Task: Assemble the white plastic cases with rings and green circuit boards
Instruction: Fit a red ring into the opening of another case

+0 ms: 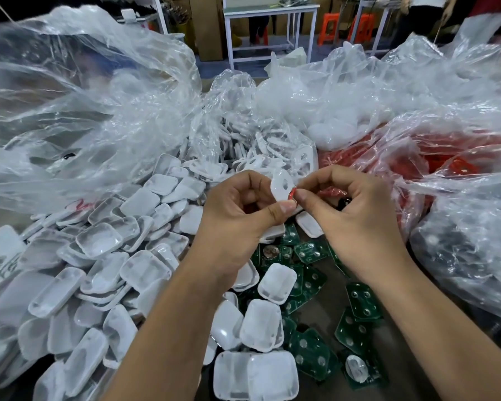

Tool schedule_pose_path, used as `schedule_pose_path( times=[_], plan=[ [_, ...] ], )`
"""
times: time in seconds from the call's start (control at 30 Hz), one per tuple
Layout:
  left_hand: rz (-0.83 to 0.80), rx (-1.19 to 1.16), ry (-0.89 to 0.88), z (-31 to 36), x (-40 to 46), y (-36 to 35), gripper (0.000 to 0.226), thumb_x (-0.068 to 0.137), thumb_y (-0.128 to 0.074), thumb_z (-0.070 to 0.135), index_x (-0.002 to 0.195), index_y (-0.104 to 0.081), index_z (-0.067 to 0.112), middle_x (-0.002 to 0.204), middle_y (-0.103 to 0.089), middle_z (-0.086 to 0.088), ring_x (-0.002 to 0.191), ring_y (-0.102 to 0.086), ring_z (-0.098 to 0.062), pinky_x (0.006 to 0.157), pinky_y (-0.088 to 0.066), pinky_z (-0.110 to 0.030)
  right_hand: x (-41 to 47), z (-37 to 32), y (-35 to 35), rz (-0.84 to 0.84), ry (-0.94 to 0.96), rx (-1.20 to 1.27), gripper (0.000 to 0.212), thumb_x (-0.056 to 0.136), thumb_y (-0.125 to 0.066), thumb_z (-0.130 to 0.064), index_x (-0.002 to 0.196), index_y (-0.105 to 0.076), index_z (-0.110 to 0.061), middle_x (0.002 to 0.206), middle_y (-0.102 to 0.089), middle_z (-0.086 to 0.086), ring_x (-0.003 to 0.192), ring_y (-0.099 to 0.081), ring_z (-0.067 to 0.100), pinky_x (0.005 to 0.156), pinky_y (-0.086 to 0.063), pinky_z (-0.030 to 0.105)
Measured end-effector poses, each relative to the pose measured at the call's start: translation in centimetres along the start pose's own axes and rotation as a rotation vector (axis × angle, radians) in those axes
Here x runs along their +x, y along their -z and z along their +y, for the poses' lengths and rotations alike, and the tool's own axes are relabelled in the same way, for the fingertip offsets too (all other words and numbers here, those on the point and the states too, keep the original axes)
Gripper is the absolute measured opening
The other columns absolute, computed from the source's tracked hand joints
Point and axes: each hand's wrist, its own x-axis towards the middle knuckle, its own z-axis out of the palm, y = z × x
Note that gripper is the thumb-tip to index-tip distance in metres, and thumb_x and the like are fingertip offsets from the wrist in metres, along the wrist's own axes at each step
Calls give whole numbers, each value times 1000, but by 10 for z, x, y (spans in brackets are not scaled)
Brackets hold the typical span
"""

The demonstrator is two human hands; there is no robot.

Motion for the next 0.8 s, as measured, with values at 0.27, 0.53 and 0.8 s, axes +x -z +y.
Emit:
schedule_pose_path(
  times=[0.27,0.53,0.8],
  plan=[
    [-102,178,-75,0,2,3,23,81,-82,-4,79,-65,13,70,-68,3,70,-64,-13,73,-57,-31,-4,-4,-3,-12,136,-275,17,86,-81,-7,82,-76,-23,71,-66,-23,68,-64,-6,60,-42,3],
    [-78,220,-128,-6,0,-1,17,81,-82,7,84,-65,5,73,-70,1,72,-68,-15,70,-58,-31,-4,-5,-2,13,198,-344,11,86,-79,-3,89,-82,-13,71,-64,-20,72,-64,-12,64,-43,0],
    [-47,250,-112,-8,0,-3,19,84,-80,14,93,-65,8,84,-71,-10,79,-70,-23,78,-60,-46,-3,-1,-2,56,248,-374,11,85,-80,-3,87,-81,-14,64,-52,-34,61,-59,-14,59,-39,-1]
  ],
)
